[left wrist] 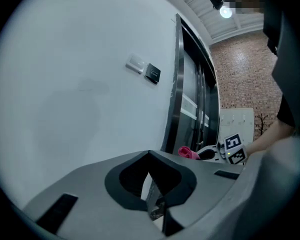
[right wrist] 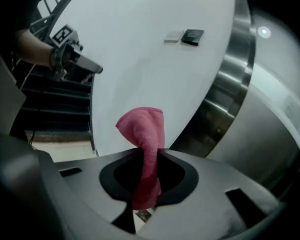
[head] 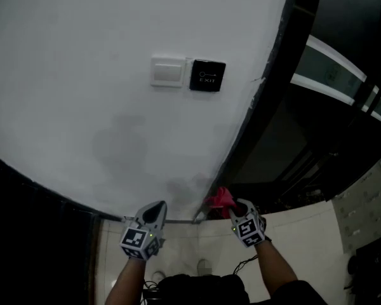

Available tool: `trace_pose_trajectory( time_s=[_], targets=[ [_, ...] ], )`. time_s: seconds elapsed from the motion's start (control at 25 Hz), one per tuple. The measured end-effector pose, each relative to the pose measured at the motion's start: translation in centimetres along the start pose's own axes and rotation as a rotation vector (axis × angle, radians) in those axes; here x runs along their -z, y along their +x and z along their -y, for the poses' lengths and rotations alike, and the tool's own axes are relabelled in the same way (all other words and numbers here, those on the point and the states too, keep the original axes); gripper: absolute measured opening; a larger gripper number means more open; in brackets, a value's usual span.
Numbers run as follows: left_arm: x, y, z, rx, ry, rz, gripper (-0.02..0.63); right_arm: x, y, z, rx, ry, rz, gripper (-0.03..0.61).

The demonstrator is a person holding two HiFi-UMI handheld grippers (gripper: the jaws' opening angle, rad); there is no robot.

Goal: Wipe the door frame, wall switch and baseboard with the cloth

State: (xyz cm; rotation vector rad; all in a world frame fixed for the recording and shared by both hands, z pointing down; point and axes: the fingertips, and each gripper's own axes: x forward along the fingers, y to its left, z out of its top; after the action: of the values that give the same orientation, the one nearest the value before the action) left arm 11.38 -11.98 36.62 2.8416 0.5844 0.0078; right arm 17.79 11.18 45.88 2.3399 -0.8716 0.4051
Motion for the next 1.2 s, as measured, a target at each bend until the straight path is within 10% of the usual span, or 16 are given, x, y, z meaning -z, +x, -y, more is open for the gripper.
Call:
trace_pose_trajectory(
  time_s=[0.2, 0.6, 0.92, 1.2],
  targets=[
    [3.1, 2.1, 5.0, 0.153, -0.044, -0.035, 0.003, 3.4, -6.3, -1.4, 0.074, 0.288, 0.043, 0.06],
    [9.7, 12.0, 24.1, 0.241, -0.089, -0.088, 0.003, 14.2, -24.3, 15.5, 0.284, 0.434, 0.243, 0.06],
    [12.7, 21.5, 39.8, 0.335, -0.11, -0.108, 0.003, 19.0, -32.7, 26.6, 0.316, 0.399, 0.335, 0.06],
    [14.0, 31.0, 41.2, 0.312, -0.061, -0.095, 0.003, 19.1, -28.0, 32.8, 0.202, 0.279, 0.33, 0.06]
  ],
)
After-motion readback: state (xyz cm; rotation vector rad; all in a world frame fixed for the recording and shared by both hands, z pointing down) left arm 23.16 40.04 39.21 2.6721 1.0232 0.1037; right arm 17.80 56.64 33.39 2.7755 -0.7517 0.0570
